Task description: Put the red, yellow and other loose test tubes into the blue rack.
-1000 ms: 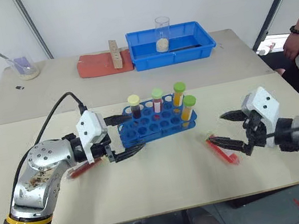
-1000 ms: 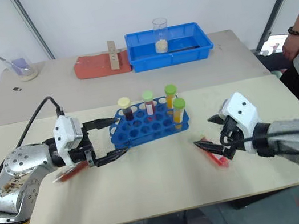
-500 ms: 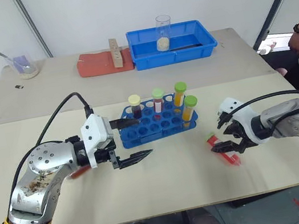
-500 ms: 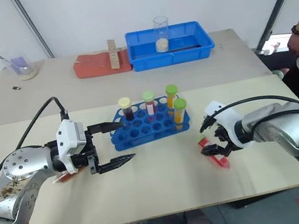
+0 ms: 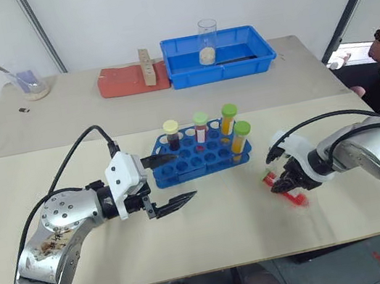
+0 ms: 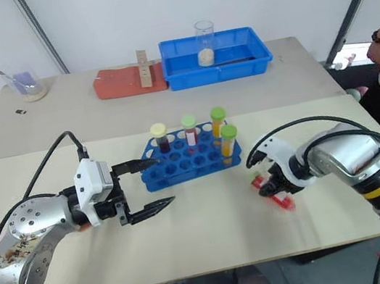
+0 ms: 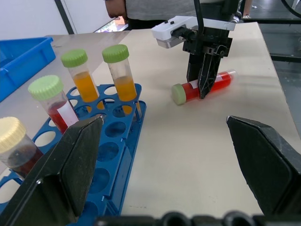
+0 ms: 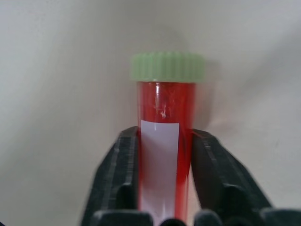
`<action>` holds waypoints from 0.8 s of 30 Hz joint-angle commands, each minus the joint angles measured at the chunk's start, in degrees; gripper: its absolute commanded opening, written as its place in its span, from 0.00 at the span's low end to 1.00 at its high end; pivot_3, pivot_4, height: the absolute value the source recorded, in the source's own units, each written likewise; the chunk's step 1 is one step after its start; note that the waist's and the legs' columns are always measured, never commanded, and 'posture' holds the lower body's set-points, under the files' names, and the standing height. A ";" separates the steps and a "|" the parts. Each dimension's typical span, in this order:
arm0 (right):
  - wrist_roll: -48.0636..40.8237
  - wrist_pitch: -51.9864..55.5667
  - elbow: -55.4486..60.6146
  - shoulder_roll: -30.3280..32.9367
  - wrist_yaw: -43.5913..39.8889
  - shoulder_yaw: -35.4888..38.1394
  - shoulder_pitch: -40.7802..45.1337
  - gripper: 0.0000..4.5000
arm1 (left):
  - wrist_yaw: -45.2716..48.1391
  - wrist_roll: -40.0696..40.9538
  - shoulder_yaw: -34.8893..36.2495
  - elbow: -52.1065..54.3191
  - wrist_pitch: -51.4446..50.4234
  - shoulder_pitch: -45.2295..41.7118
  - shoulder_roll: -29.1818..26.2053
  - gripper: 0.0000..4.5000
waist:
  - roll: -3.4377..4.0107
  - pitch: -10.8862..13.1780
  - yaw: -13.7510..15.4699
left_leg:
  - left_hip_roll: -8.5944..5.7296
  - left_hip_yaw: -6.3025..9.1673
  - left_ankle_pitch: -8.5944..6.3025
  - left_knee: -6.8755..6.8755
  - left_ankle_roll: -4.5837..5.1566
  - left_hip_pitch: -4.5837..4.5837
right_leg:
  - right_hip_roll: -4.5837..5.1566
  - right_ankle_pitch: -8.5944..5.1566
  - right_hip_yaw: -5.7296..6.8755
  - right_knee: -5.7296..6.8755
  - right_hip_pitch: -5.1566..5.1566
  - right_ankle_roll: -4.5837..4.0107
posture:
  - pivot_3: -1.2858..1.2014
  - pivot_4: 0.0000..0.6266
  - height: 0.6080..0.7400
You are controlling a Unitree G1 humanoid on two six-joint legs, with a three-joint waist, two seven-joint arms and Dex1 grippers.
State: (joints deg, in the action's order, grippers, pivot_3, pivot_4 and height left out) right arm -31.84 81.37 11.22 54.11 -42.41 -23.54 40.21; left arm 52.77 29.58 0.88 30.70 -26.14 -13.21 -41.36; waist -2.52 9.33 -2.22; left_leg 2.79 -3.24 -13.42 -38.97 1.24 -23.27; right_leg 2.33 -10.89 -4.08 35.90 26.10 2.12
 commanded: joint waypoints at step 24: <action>3.69 -47.78 15.88 -39.82 14.35 21.13 -17.96 0.22 | 16.96 5.34 8.52 -12.49 1.80 -3.86 -10.97 1.00 | -0.04 0.01 -0.12 | 0.08 0.05 -0.02 0.01 0.01 0.00 | -0.10 -0.03 0.06 0.11 0.05 -0.05 | 0.52 0.24 1.00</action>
State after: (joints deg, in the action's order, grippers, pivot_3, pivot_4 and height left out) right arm -32.22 41.08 27.91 15.44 -29.45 -1.25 22.78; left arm 68.83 34.18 8.90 17.26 -24.18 -15.92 -51.39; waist -2.56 9.34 -2.33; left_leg 2.87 -3.20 -13.43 -38.92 1.25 -23.28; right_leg 2.23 -10.93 -4.01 36.00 26.17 2.05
